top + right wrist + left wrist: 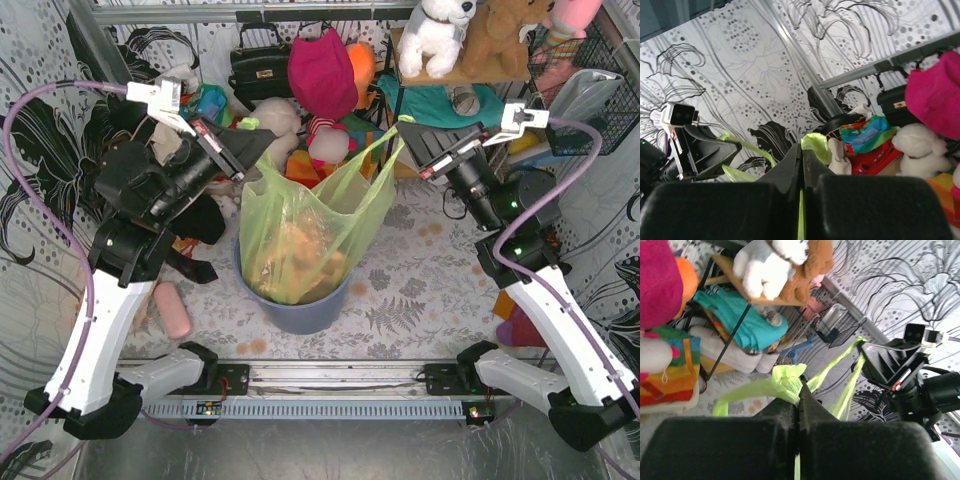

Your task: Tie the trash bag

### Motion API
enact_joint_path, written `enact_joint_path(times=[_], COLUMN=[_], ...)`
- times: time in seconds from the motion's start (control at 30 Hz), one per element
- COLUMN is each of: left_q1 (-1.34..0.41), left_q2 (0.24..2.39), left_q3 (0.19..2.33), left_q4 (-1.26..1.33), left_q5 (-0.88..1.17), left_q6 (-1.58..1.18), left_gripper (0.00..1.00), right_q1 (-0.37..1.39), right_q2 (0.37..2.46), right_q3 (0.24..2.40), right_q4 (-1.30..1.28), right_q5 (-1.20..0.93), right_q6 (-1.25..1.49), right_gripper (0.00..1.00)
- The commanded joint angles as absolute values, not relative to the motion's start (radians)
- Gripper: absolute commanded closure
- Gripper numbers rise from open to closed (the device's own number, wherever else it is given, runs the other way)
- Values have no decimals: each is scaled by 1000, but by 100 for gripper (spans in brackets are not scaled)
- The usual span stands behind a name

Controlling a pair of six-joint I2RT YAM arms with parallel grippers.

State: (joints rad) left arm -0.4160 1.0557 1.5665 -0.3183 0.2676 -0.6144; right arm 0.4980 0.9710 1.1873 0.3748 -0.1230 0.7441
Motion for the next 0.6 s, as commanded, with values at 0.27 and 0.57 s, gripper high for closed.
enact_joint_path(times=[0.27, 0.57], left_q1=[-414, -414], left_q2=[1131, 1026], left_q3=[1917, 1618], left_q4=[-270, -204], left_q5=[358, 377], left_q6=[-508, -586], left_gripper=[94, 84], right_q1=[499, 500], right_q2=[1098, 1026], right_q3=[1503, 1391], right_q4=[474, 329], right_q5=[-315, -345], right_q6=[748, 709], right_gripper=[100, 100])
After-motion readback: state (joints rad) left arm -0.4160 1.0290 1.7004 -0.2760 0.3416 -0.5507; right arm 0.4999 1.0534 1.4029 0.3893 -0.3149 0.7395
